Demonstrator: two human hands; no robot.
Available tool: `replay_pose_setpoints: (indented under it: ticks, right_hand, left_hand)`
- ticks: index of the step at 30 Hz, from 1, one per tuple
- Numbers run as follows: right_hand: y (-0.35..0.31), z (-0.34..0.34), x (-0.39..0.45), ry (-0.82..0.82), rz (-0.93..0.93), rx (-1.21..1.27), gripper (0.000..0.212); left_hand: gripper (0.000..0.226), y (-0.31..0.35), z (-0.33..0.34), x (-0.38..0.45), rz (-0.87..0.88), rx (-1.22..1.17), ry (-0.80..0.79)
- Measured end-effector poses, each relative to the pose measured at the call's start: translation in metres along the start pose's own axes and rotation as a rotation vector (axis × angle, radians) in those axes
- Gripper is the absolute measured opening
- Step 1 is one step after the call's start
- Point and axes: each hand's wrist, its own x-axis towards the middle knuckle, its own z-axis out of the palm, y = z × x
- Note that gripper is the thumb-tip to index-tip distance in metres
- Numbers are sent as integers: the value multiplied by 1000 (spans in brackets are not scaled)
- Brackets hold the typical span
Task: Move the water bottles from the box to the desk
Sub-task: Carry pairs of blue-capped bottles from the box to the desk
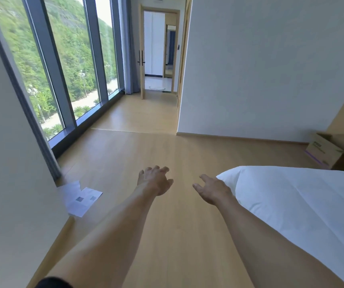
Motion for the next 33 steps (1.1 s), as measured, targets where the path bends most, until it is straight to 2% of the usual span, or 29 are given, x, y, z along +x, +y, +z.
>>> replay_pose_setpoints:
  ticks: [10, 18, 24, 33]
  right_hand:
    - [-5, -20, 176, 20, 131, 2, 57]
    - [-30, -63, 309, 33, 255, 32, 56]
    - [-24, -76, 380, 36, 354, 62, 56]
    - [-7, -92, 528, 43, 358, 75, 56]
  left_hand:
    - [57, -10, 4, 212, 103, -34, -44]
    - [59, -13, -27, 379, 218, -31, -89]
    - [57, -3, -26, 464, 282, -38, -116]
    - [58, 34, -37, 602, 334, 12, -111]
